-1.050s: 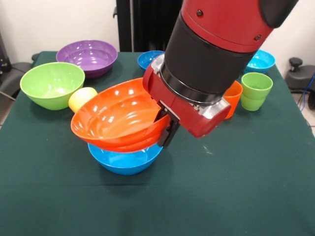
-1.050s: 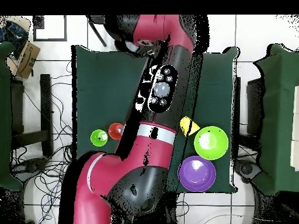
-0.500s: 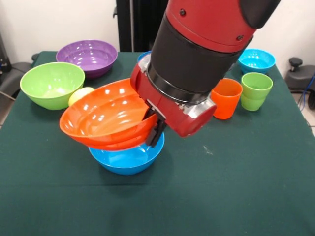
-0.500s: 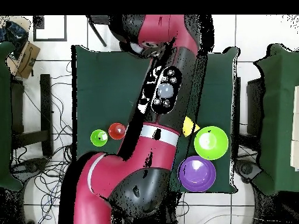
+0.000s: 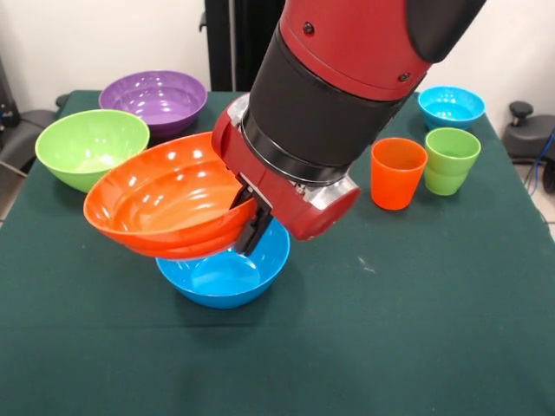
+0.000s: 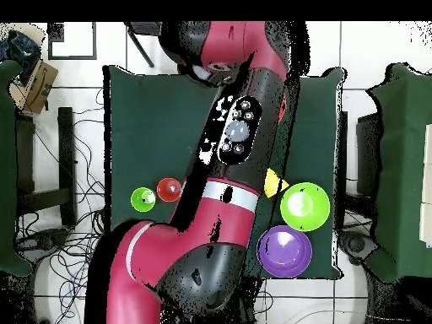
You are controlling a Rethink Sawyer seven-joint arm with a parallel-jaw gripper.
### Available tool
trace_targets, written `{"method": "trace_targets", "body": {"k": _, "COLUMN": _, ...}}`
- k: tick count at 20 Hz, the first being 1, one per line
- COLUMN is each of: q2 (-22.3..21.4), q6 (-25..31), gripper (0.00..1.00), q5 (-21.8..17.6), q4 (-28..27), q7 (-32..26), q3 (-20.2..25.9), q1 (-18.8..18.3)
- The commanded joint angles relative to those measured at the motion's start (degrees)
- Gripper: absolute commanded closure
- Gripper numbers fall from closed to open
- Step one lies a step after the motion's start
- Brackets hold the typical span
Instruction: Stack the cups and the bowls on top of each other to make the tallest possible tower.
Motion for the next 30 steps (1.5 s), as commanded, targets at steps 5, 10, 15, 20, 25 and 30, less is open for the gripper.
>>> {"method": "trace_targets", "body": {"k": 5, "q2": 2.8, "q6": -4.5, "gripper": 1.0, "q5": -5.3, "q4": 3.0, "q7": -11.0, "q3": 4.9, "q1": 0.8}}
{"method": "trace_targets", "body": {"k": 10, "q2": 4.1, "q6": -6.8, "gripper": 1.0, "q5": -5.2, "q4": 3.7, "q7": -9.7, "q3": 5.5, "q1": 1.3}}
{"method": "trace_targets", "body": {"k": 15, "q2": 3.6, "q6": -10.0, "gripper": 1.0, "q5": -6.1, "q4": 7.5, "q7": -7.9, "q3": 5.9, "q1": 2.7}}
{"method": "trace_targets", "body": {"k": 20, "q2": 2.5, "q6": -11.1, "gripper": 1.0, "q5": -6.5, "q4": 11.2, "q7": -8.7, "q3": 6.2, "q1": 3.6}}
{"method": "trace_targets", "body": {"k": 25, "q2": 0.6, "q6": -12.2, "gripper": 1.0, "q5": -7.1, "q4": 15.6, "q7": -9.3, "q3": 6.6, "q1": 4.5}}
{"method": "trace_targets", "body": {"k": 30, "q2": -2.2, "q6": -13.9, "gripper": 1.0, "q5": -8.5, "q4": 20.8, "q7": -9.8, "q3": 7.5, "q1": 5.6}}
